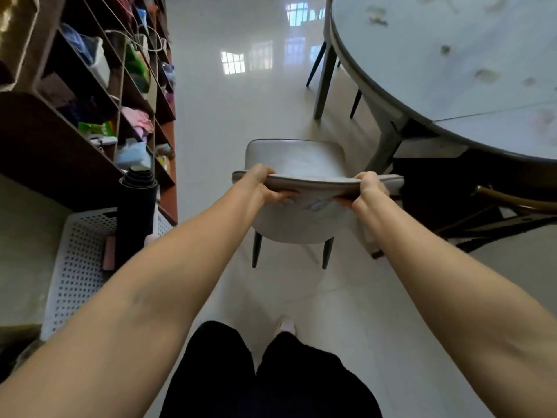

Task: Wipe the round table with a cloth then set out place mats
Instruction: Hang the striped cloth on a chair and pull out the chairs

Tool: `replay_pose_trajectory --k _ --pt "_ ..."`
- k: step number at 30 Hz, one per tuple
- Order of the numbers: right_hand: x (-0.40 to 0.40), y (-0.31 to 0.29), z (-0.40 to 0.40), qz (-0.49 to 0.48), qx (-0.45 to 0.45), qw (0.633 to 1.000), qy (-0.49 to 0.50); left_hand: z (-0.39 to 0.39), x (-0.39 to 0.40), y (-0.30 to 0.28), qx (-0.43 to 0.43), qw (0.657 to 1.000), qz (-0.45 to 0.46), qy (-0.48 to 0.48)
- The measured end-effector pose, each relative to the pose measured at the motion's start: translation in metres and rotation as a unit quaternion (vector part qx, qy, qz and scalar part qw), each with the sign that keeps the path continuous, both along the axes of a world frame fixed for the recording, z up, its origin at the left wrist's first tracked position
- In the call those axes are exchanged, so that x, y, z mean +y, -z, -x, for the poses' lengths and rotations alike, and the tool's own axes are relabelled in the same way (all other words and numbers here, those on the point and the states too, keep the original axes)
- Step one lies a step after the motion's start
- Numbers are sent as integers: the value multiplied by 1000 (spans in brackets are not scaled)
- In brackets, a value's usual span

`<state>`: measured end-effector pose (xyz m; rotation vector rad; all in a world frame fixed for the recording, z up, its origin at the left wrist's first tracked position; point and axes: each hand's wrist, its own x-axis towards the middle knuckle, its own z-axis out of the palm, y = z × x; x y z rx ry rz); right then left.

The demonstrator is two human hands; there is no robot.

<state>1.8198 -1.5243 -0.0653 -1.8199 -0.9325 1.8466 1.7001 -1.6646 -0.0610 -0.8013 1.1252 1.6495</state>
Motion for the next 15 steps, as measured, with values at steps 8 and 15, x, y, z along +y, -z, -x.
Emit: replay_pose_trajectory --k 8,15 --pt "48 -3 104 13 -4 999 29 130 66 2 0 997 8 74" --pt "56 4 209 26 13 988 149 269 116 7 29 975 17 221"
